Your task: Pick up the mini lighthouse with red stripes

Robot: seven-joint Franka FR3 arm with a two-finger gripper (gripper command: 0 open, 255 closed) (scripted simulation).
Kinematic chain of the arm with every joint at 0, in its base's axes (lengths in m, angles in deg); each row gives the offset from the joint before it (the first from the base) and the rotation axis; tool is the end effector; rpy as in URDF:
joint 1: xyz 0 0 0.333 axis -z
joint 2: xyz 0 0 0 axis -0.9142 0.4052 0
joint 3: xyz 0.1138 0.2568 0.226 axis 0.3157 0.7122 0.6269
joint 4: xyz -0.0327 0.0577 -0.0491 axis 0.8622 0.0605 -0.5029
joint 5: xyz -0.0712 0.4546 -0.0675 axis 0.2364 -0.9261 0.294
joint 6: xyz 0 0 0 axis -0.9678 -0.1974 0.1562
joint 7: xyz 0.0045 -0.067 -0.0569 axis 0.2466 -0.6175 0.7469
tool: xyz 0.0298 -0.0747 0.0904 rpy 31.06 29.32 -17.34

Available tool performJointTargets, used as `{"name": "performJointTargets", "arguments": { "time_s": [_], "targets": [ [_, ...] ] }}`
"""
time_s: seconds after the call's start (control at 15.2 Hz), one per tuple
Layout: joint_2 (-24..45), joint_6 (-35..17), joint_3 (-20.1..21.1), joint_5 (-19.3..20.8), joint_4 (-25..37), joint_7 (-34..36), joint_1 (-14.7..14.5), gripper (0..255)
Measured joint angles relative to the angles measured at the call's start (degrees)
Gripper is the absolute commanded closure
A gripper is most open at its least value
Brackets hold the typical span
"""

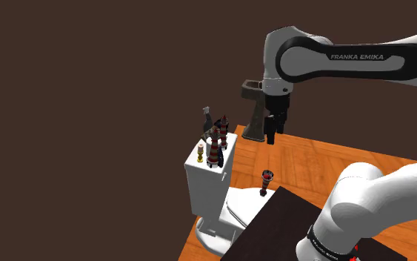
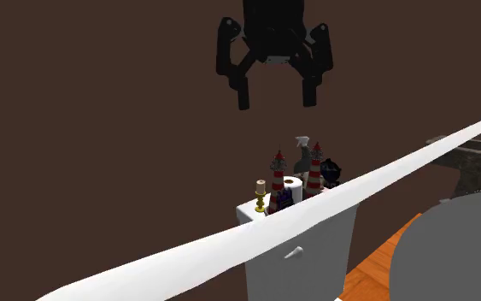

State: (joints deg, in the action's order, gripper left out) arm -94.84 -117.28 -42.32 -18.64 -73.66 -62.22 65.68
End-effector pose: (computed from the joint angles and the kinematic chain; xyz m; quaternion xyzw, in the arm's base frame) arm 0.3381 -0.0203 0.5464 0.9943 0.0446 -0.0962 0.0137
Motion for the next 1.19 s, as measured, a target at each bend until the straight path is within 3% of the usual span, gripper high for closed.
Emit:
{"name": "performJointTargets", "arguments": {
  "time_s": [0.13,0.46,1.19],
  "targets": [
    [0.9,-0.8,-0.2,0.3,0.1,-0.3,0.0,0],
    [9.3,-8.3,-2.1,2.3,1.5,-2.8,0.5,0],
    [33.1,-21.2,-5.7,4.6,14.1,-8.8,1.1,0]
  ]
}}
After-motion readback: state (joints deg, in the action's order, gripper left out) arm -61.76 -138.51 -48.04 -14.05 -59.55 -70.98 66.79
